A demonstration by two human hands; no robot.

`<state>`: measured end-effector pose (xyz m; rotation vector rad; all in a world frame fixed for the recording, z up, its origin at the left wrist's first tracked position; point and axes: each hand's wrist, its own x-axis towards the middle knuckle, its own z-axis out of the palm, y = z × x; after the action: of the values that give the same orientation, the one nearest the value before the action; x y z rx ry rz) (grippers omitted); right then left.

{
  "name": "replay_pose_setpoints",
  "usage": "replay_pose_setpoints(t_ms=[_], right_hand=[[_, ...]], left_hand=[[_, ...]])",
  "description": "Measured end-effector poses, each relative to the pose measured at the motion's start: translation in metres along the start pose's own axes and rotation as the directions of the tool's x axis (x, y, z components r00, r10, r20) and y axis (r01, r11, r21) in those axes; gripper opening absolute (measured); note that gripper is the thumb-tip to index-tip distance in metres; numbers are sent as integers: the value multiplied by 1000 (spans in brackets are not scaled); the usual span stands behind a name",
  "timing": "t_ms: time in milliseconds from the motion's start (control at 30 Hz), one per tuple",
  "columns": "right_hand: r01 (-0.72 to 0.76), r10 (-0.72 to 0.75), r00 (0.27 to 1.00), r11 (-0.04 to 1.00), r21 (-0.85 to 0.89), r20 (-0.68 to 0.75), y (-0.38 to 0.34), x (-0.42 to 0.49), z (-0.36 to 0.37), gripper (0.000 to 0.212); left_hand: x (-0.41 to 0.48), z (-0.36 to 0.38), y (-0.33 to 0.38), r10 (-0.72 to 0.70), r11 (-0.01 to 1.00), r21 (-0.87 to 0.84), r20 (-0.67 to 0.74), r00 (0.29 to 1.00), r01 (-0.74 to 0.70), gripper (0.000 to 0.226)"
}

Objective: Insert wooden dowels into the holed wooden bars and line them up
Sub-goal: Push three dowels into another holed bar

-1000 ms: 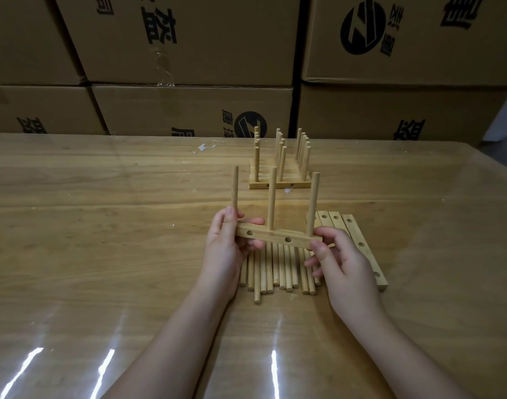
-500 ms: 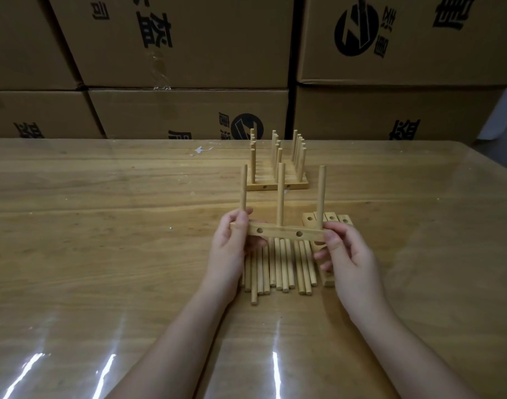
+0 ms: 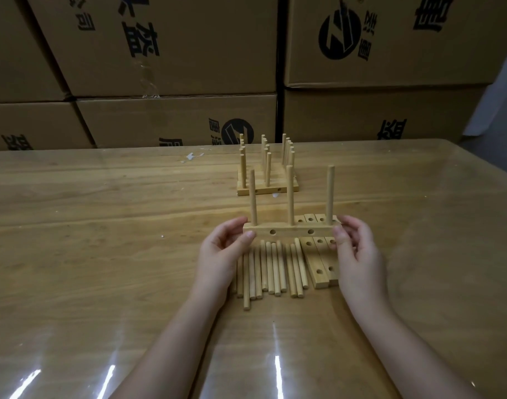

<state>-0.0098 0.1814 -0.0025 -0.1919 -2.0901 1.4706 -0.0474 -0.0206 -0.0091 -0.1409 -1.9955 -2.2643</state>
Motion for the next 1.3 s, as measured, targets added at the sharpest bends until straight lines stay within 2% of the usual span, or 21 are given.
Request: replay_pose_setpoints(t_ms=[100,300,400,600,800,933,1100,1300], right_hand=[[10,-9,1000,999,-34,16,2,1,1,24],[-37,37,999,998,51,4,2,2,0,20],[-38,37,999,999,9,25,2,1,1,24],[-16,24,996,995,-102,83,-1,-2,2,30],[-49,59,994,993,-107,88,-5,-3,0,31],[-65,71,995,994,-93,63,-4,-3,1,28],[-53,60,996,995,-90,72,-5,-3,3,20],[-52,58,997,994,-91,60,-3,-2,3,19]], left_hand=[[-2,0,-3,17,998,68,10,1000,-18,28],[-2,4,-3,5,995,101,11,1000,-7,26],[-2,3,-1,14,995,96,-35,999,-11,26],[-5,-1,2,-13,993,117,-37,999,18,28],[-3,1,10,-127,990,56,-66,990,131,29],[8,-1,21,-98,991,82,-69,993,103,26],[48,-7,28,-34,972,225,-128,991,62,26],[79,3,10,-148,937,292,-168,975,192,31]])
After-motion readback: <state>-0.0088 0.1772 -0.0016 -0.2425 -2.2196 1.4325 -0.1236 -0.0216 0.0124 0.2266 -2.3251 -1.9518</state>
